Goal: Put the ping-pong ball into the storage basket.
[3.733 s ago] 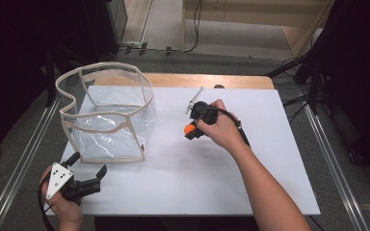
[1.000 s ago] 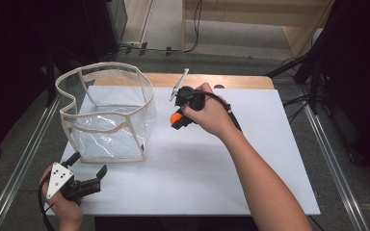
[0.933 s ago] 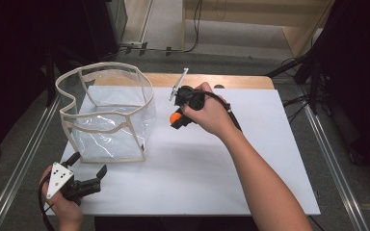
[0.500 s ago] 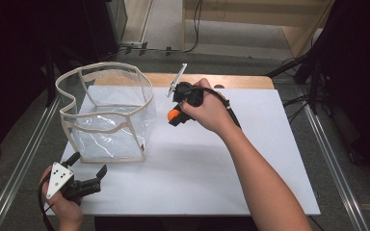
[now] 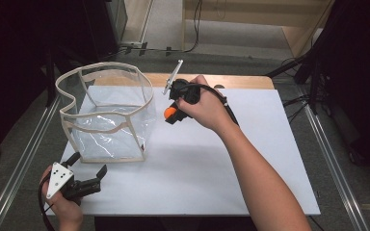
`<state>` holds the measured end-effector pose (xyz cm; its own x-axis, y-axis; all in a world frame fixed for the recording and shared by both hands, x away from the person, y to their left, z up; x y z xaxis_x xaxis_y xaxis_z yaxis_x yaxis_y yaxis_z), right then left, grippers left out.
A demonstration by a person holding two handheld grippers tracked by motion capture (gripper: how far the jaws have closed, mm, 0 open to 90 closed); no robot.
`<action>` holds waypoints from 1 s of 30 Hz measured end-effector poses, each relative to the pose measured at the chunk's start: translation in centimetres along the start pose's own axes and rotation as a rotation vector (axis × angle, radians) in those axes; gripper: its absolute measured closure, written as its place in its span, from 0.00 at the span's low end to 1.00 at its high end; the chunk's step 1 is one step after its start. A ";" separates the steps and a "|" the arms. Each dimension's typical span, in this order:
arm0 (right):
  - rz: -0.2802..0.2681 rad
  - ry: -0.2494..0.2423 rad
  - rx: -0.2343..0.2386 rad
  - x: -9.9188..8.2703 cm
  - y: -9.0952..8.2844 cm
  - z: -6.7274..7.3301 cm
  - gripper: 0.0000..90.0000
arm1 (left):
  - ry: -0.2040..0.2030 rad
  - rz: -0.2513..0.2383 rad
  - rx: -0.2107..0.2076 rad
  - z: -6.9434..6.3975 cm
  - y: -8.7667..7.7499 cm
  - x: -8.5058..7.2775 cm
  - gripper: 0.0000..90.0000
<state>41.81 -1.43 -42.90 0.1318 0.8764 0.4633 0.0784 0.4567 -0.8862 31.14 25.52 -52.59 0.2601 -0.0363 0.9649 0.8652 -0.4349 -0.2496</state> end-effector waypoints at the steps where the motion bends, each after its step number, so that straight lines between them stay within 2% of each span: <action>1: -0.001 -0.003 -0.001 0.1 0.0 0.0 0.53 | 0.000 0.000 0.000 0.0 0.0 0.0 0.00; 30: -0.010 -0.037 -0.019 2.5 -1.9 -0.2 0.53 | -0.001 0.001 0.001 0.0 0.0 0.0 0.00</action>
<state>42.18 -0.17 -40.03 0.0940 0.8768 0.4716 0.0984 0.4632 -0.8808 31.16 25.53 -52.60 0.2618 -0.0360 0.9644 0.8651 -0.4342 -0.2511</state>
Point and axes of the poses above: each handheld gripper's, and its own axes: y roughly forward along the jaws, x roughly out of its top, z roughly to its left, the point moved 10 cm from there along y, roughly forward along the jaws, and after that the axes turned 7 degrees about -y, right-handed, at the moved point
